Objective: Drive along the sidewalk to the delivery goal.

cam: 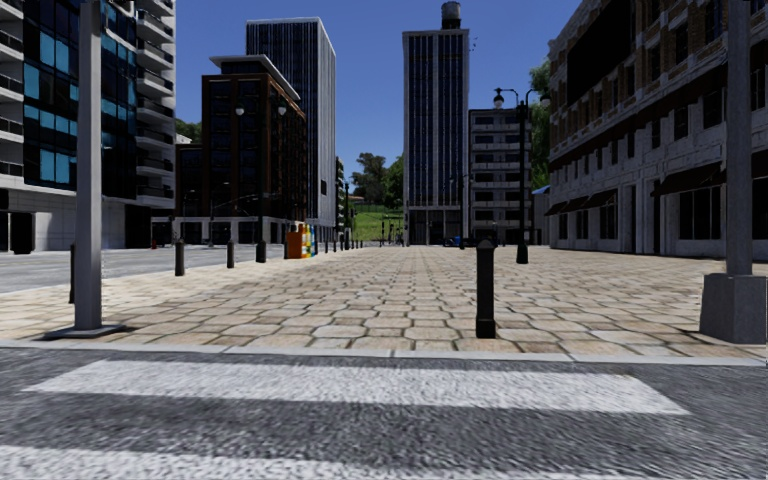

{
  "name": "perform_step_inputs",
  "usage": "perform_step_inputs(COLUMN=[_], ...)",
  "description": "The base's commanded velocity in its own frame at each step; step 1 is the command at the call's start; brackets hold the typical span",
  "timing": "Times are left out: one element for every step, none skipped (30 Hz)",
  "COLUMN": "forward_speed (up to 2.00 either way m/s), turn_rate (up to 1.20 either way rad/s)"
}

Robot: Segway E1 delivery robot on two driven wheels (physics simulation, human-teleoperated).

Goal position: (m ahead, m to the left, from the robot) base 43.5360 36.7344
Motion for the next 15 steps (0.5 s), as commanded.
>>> perform_step_inputs(forward_speed=[2.00,2.00,2.00,2.00,2.00,2.00,2.00,2.00,2.00,2.00,2.00,2.00,2.00,2.00,2.00], turn_rate=[0.00,0.00,0.00,0.00,0.00,0.00,0.00,0.00,0.00,0.00,0.00,0.00,0.00,0.00,0.00])
